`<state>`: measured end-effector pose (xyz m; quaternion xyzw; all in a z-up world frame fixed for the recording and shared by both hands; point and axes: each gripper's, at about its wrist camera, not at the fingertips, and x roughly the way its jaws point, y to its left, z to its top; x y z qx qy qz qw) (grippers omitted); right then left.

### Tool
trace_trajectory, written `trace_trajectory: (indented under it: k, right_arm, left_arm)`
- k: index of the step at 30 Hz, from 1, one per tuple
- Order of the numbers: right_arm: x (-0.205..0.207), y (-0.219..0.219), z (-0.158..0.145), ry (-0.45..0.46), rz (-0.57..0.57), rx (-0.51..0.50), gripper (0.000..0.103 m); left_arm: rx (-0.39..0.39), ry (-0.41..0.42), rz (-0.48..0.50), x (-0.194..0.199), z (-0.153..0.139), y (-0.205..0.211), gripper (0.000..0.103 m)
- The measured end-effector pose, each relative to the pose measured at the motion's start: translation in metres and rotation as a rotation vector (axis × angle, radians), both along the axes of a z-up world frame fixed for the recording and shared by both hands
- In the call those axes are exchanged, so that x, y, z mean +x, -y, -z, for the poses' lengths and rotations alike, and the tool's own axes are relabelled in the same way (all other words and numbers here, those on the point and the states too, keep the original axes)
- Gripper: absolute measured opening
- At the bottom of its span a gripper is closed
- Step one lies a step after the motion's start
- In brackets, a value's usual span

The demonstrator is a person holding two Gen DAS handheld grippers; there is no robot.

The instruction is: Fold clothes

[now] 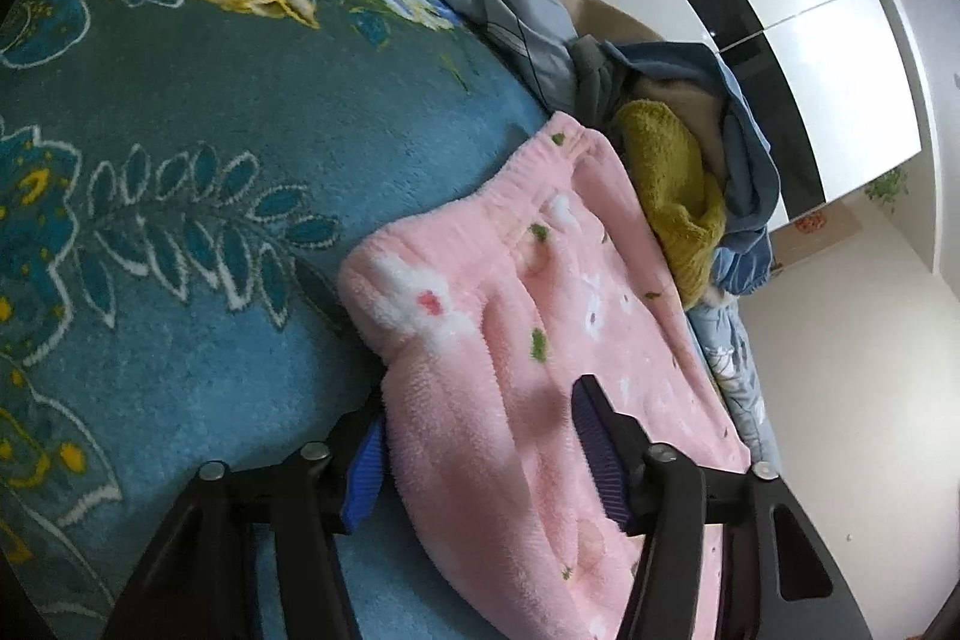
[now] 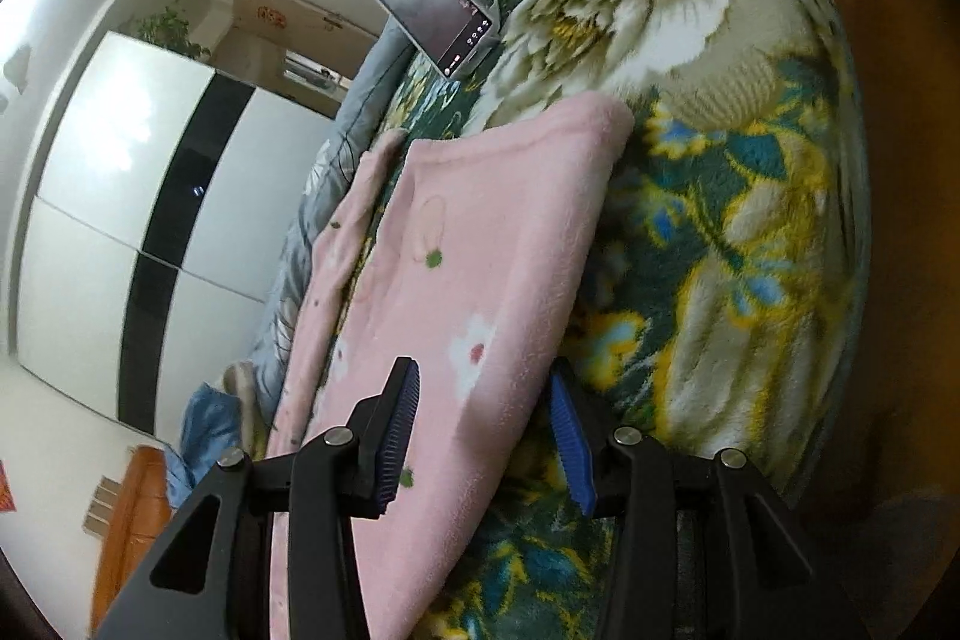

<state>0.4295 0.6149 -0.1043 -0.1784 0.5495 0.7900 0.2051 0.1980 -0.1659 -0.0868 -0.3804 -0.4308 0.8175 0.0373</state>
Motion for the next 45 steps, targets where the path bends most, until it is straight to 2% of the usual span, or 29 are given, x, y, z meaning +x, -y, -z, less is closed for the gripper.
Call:
trace_trajectory:
  k: [2,4,7,8,10,14,16,20,22,28,35,40,45]
  right_arm:
    - [0.004,-0.001,0.002,-0.019,0.006,-0.011,0.042]
    - [0.006,-0.003,0.002,-0.017,0.003,-0.017,0.036]
    - [0.007,-0.004,0.003,-0.019,-0.004,-0.033,0.024]
    - [0.009,-0.005,0.003,-0.021,-0.005,-0.039,0.021]
    - [0.008,-0.006,0.003,-0.011,-0.005,-0.044,0.006]
    - [0.006,-0.010,-0.009,-0.048,0.003,-0.045,0.003]
    - [0.009,-0.011,-0.021,-0.085,0.010,-0.036,0.003]
    - [0.010,-0.006,-0.047,-0.115,0.001,0.021,0.003]
    - [0.010,-0.003,-0.052,-0.094,-0.003,0.038,0.003]
    - [0.025,-0.005,-0.048,-0.084,0.012,-0.013,0.003]
    - [0.004,-0.012,-0.089,-0.097,-0.020,0.048,0.003]
    - [-0.009,-0.013,-0.113,-0.077,-0.026,0.109,0.003]
    - [-0.032,-0.017,-0.137,-0.045,-0.017,0.157,0.003]
  left_arm:
    - [0.016,0.006,-0.013,0.000,0.003,0.002,0.042]
    - [0.044,0.014,-0.022,0.001,0.008,0.005,0.023]
    - [0.074,0.032,-0.045,0.003,0.015,0.007,0.012]
    - [0.085,0.029,-0.054,0.004,0.015,0.007,0.011]
    - [0.112,0.019,-0.070,0.008,0.015,0.010,0.008]
    - [0.144,-0.028,-0.097,0.017,0.004,0.015,0.006]
    - [0.153,-0.074,-0.104,0.026,-0.011,0.020,0.006]
    - [0.128,-0.128,-0.084,0.042,-0.033,0.025,0.006]
    - [0.100,-0.130,-0.071,0.047,-0.034,0.027,0.006]
    - [0.191,-0.056,-0.092,0.050,-0.004,0.036,0.006]
    - [0.231,-0.100,-0.070,0.054,-0.015,0.035,0.006]
    - [0.247,-0.155,-0.027,0.037,-0.039,0.032,0.006]
    - [0.305,-0.235,0.021,0.005,-0.072,0.031,0.006]
